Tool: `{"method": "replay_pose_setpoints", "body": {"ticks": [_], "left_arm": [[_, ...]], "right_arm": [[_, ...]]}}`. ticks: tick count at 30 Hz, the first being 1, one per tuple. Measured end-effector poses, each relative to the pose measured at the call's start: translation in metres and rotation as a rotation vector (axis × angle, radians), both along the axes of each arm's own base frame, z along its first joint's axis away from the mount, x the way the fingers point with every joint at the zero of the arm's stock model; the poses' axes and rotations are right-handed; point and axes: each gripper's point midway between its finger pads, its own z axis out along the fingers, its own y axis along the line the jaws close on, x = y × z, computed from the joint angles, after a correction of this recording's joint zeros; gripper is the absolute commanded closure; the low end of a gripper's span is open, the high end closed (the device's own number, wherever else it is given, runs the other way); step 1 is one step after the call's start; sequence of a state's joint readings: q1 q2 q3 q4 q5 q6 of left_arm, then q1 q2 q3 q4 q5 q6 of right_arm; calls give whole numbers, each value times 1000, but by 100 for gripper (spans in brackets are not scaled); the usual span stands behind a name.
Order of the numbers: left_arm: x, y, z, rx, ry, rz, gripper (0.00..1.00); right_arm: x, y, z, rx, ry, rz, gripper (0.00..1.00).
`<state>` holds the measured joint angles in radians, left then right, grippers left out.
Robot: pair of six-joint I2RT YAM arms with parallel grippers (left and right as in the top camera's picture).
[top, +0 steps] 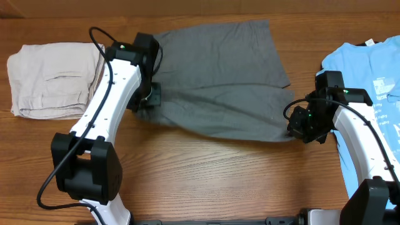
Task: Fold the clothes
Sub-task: 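Lower the shorts and drag both grippers forward to flatten them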
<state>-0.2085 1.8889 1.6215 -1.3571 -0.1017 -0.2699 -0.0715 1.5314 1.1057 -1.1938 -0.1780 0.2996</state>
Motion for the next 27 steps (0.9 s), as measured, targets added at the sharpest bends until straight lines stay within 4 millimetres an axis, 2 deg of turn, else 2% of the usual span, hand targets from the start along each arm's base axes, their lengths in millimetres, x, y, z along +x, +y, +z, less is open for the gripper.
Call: {"method": "replay_pose_setpoints", "body": {"ticks": [2, 3, 5, 6, 7, 8, 9, 11, 12, 14, 17, 18, 19, 20, 21, 22, 23, 24, 27], "left_arm": [[-9, 2, -11, 8, 34, 11, 70], [-15, 3, -17, 12, 54, 12, 65], [-24, 5, -26, 20, 87, 19, 57], [-30, 6, -30, 25, 108, 18, 48], [-33, 7, -31, 27, 118, 21, 34], [-40, 8, -34, 30, 147, 24, 26], [-44, 8, -34, 32, 163, 24, 23], [-51, 9, -32, 32, 193, 20, 7], [-55, 9, -30, 34, 210, 21, 4], [-58, 9, -24, 32, 230, 19, 0], [-48, 5, -9, 15, 198, 20, 0], [-42, 3, -3, 7, 173, 20, 3], [-36, 1, 1, -2, 150, 21, 11], [-28, -1, 4, -14, 117, 24, 26], [-21, -4, 6, -27, 89, 24, 46], [-15, -7, 6, -42, 64, 24, 62], [-9, -10, 5, -61, 43, 21, 74], [-6, -12, 5, -72, 29, 21, 79], [3, -21, -1, -118, -5, 19, 82]], "right_arm": [[-5, -1, 0, -8, 21, -7, 96], [-7, -1, 0, -10, 32, -8, 90], [-12, -2, 0, -13, 50, -10, 67], [-14, -3, 0, -18, 62, -13, 54], [-17, -3, 0, -22, 74, -14, 45], [-20, -4, 0, -24, 89, -20, 37], [-22, -4, 0, -26, 94, -16, 35], [-24, -4, 0, -26, 104, -14, 33], [-25, -4, 0, -26, 105, -14, 33], [-23, -4, 0, -24, 100, -14, 33], [-18, -2, 0, -12, 77, -14, 36], [-17, -1, 0, -5, 74, -15, 42], [-15, 1, 0, 4, 66, -10, 54], [-14, 2, 1, 11, 58, -6, 69], [-13, 3, 1, 19, 53, -10, 85], [-11, 5, 1, 25, 49, -13, 96], [-10, 5, 1, 31, 45, -13, 96], [-10, 6, 1, 32, 45, -17, 96], [-7, 10, 0, 37, 30, -2, 96]]}}
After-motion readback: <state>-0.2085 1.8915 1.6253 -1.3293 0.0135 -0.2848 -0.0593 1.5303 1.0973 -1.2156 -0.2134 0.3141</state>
